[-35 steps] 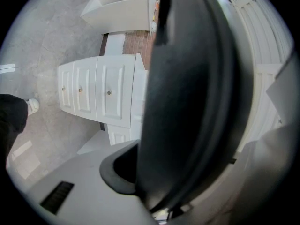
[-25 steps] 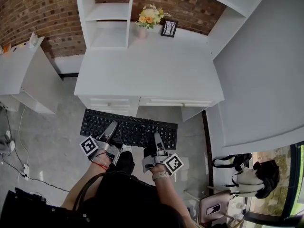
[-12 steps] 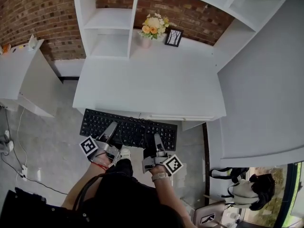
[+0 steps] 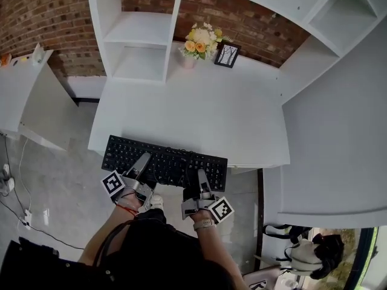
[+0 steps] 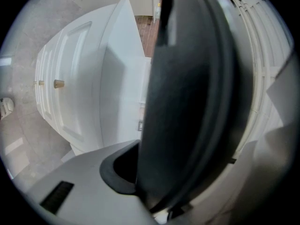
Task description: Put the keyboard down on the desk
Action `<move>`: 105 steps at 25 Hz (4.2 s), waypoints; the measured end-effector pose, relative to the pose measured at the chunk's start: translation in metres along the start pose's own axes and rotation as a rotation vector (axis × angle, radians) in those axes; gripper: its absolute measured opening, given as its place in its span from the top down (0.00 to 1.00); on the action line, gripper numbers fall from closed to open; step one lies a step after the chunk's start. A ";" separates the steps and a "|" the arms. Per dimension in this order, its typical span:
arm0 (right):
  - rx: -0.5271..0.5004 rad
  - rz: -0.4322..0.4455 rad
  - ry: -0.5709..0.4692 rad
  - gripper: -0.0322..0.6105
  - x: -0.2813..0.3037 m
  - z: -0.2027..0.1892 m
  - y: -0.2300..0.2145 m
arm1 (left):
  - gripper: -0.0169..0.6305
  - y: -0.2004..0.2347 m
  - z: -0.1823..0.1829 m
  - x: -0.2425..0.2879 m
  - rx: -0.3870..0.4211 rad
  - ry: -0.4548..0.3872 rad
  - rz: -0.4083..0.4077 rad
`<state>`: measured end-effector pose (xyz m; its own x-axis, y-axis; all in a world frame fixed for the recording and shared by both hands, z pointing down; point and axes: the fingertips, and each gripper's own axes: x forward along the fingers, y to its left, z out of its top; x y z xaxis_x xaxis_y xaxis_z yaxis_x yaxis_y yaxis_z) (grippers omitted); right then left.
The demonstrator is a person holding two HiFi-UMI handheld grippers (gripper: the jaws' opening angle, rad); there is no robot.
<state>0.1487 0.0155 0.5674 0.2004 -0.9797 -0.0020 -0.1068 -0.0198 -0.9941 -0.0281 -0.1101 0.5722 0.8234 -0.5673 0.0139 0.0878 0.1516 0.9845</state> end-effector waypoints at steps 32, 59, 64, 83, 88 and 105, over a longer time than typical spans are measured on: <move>0.076 -0.128 0.103 0.83 0.142 0.070 -0.035 | 0.78 0.013 0.042 0.136 -0.032 -0.100 0.075; 0.153 -0.252 0.227 0.83 0.241 0.105 -0.069 | 0.78 0.040 0.077 0.228 -0.073 -0.153 0.244; 0.208 -0.285 0.196 0.84 0.241 0.113 -0.086 | 0.78 0.045 0.076 0.235 -0.078 -0.144 0.271; 0.251 -0.385 0.106 0.85 0.245 0.118 -0.087 | 0.68 0.019 0.031 0.235 0.140 0.235 0.135; 0.247 -0.399 0.096 0.85 0.246 0.119 -0.087 | 0.68 0.018 0.007 0.227 0.257 0.369 0.109; 0.228 -0.411 0.107 0.84 0.249 0.120 -0.088 | 0.92 0.040 0.006 0.196 1.142 0.522 0.479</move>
<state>0.3253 -0.2029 0.6416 0.0784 -0.9153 0.3951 0.1785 -0.3771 -0.9088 0.1336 -0.2198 0.6148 0.7795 -0.2372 0.5798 -0.5697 -0.6531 0.4988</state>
